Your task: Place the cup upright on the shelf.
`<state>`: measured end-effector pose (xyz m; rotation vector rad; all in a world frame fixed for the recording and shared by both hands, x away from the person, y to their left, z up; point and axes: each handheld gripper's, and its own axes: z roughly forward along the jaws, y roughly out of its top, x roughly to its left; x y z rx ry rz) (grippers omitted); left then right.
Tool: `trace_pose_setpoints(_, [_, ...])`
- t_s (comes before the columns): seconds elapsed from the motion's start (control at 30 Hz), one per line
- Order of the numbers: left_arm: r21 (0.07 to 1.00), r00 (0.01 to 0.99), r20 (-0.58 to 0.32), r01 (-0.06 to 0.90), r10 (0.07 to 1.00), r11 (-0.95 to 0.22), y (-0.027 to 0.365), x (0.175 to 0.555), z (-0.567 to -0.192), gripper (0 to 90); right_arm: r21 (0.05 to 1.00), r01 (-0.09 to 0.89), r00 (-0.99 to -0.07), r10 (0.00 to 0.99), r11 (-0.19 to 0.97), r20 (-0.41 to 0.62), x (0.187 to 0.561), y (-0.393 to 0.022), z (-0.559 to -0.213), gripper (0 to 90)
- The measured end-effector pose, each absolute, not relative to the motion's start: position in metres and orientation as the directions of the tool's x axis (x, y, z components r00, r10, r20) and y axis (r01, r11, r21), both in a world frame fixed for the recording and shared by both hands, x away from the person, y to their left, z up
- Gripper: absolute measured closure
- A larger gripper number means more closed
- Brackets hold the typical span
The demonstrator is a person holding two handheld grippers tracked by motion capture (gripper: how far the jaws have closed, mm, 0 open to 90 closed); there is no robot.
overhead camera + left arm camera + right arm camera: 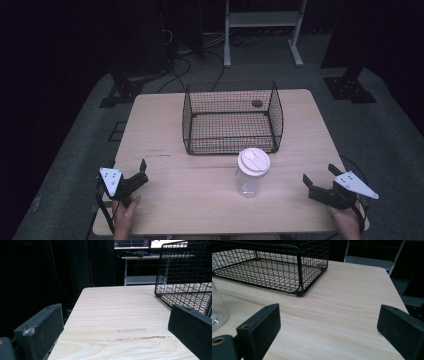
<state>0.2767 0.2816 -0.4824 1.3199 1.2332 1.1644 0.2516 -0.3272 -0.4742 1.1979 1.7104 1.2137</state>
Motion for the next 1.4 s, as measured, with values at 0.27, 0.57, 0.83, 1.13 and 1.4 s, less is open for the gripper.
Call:
trace_pose_setpoints(0.27, [0.995,0.04,0.038,0.09,0.998,-0.042,0.281,0.276,-0.482,0.0,0.953,0.271,-0.356,0.934,0.137,-0.032,0.25,-0.32,-0.469,2.8])
trace_pose_setpoints(0.57, [0.995,0.043,0.041,0.086,0.998,-0.044,0.281,0.276,-0.483,0.0,0.955,0.23,-0.433,0.899,0.186,-0.071,0.242,-0.302,-0.451,2.0])
trace_pose_setpoints(0.83, [0.995,0.042,0.044,0.089,0.998,-0.048,0.28,0.276,-0.482,0.0,0.962,0.191,-0.493,0.867,0.195,-0.078,0.234,-0.291,-0.434,1.9])
trace_pose_setpoints(1.13, [0.995,0.042,0.041,0.087,0.998,-0.045,0.281,0.276,-0.483,0.0,0.963,0.149,-0.541,0.834,0.226,-0.113,0.228,-0.276,-0.42,1.9])
trace_pose_setpoints(1.4, [0.995,0.044,0.045,0.087,0.998,-0.049,0.28,0.276,-0.482,0.0,0.96,0.1,-0.59,0.793,0.261,-0.154,0.223,-0.253,-0.41,1.8])
